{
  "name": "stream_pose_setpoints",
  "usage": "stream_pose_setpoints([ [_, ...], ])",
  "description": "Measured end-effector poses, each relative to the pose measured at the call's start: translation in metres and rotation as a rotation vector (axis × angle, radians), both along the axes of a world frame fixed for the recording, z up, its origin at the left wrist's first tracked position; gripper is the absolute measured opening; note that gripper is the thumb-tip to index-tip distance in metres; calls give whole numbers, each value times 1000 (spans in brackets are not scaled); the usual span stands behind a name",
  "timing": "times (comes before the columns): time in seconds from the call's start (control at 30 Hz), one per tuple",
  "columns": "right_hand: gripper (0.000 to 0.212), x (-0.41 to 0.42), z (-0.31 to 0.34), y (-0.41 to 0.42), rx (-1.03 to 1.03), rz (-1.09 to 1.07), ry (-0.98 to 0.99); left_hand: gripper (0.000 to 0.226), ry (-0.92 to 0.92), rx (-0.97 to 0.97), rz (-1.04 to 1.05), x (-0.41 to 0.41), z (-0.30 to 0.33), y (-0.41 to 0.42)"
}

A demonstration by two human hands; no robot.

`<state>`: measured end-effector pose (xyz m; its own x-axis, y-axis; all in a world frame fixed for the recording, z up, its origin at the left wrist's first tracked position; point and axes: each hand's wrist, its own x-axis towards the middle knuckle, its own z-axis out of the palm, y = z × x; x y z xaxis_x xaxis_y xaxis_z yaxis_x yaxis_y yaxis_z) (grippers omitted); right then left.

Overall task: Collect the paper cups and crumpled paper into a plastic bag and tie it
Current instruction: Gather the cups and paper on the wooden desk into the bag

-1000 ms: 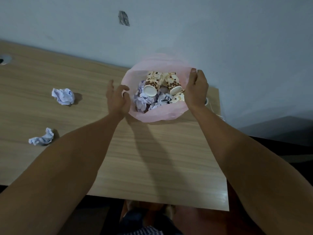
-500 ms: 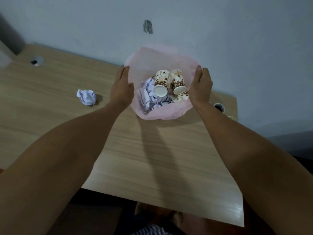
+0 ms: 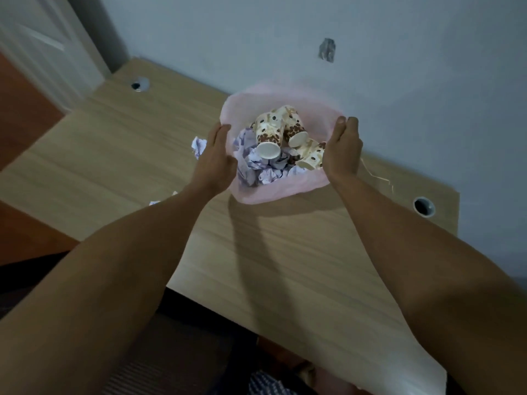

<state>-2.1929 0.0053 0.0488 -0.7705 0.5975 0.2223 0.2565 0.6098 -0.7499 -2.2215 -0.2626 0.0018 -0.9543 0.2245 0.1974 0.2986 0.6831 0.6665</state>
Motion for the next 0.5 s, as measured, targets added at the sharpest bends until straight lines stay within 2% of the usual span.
stream_pose_setpoints([
  [0.1,37,1,-1,0,33,-22,-33,62,8,109,1,7,-6,-13],
  [0.2,38,-2,2,0,49,-61,-66,39,-80,229,186,7,-10,-19],
  [0.27,38,-6,1,1,72,-78,-58,34,-147,263,314,1,-18,-24],
  [0.33,39,-10,-1,1,98,-88,-46,43,-188,180,390,-7,-26,-32],
  [0.37,39,-12,-3,2,111,-92,-45,55,-203,92,394,-12,-32,-37],
  [0.43,40,-15,-6,3,140,-98,-45,82,-294,-44,356,-22,-43,-43],
  [0.5,40,-17,-8,3,161,-96,-33,94,-382,-78,297,-31,-52,-46],
])
